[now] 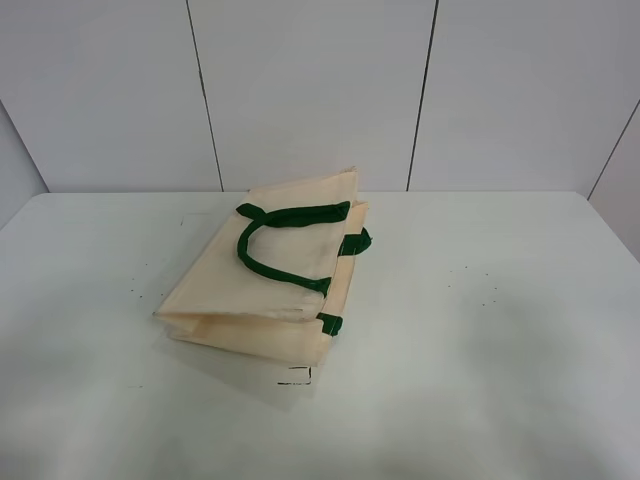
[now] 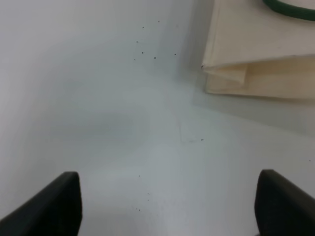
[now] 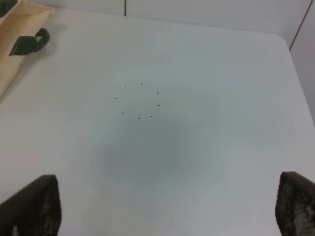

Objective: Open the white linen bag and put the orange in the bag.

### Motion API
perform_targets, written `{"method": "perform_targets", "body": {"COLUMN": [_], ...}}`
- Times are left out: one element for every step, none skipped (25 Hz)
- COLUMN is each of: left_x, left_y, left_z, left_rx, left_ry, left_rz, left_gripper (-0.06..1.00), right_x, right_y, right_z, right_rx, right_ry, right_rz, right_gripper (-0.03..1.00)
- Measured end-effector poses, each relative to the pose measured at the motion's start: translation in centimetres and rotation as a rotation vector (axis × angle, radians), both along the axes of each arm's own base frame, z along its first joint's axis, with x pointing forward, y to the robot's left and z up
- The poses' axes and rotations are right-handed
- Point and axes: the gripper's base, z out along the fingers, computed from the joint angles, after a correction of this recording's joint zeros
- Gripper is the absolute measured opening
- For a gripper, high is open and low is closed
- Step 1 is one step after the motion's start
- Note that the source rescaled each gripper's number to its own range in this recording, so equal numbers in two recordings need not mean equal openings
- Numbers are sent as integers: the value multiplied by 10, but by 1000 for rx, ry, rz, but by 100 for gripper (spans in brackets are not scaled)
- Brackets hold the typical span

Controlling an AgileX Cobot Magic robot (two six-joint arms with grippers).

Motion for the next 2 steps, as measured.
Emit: {"method": "perform_targets", "body": {"left_x": [0,0], "left_y": [0,0], "left_z": [0,0], "left_rx": [0,0], "left_ry": [0,0], "left_rz": [0,0], "left_gripper": [88,88], "right_x": [0,0], "right_y": [0,0], "right_z": [0,0], "right_rx": [0,0], "right_ry": [0,0], "right_rz": [0,0], "right_gripper": [100,100]}}
